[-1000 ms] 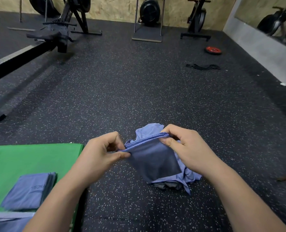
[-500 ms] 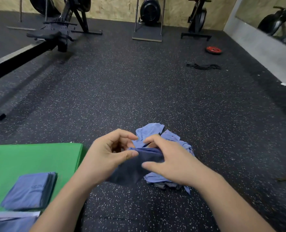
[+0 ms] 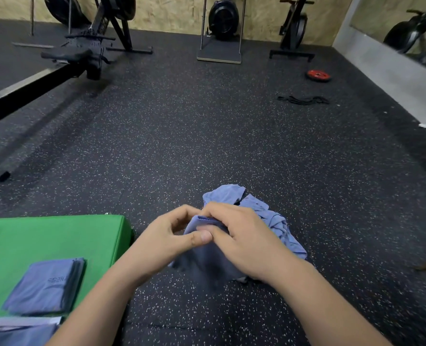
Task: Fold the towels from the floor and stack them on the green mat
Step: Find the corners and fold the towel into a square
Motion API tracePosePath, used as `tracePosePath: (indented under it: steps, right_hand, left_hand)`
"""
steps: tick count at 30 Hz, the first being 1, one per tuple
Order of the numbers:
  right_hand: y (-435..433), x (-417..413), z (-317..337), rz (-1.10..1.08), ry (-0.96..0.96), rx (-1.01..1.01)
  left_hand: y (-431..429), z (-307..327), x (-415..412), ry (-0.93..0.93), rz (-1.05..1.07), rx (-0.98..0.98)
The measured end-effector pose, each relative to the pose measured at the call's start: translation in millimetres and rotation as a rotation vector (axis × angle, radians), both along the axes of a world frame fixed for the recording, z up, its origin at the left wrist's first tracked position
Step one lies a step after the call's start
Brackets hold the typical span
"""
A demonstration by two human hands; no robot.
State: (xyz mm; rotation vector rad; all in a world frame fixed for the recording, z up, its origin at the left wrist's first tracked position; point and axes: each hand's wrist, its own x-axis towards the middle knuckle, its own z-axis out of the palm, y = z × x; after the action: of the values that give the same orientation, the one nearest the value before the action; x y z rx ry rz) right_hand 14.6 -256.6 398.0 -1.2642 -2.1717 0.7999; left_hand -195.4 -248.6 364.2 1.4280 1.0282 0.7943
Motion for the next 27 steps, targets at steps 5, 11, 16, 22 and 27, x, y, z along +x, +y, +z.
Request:
tracePosePath:
  steps: [5,11,16,22,27]
  right_hand:
    - [3.8,20.5,14.2,-0.086,0.104,0.09]
    - [8.4,44.9,29.6,-0.253,0.21,0.194]
    - [11.7,67.4,37.3,-0.456,0.265,0.244]
    - [14.3,82.8,35.7,-0.604,0.293,0.241]
    - [16.9,85.8,35.2,-0.663,0.301,0.222]
  left_hand:
    - [1.3,-18.5,0.5,0.256,0.006,0.046]
    - [10.1,-29.1,-12.0,0.418,-0.019,0.062]
    - [16.5,-28.8,-21.5,0.397,0.11,0.097]
    - [21.9,-15.5,-26.9,-0.025,0.34,-0.002]
    - [26.0,-15.9,-28.2,-0.21,0.49,-0.117]
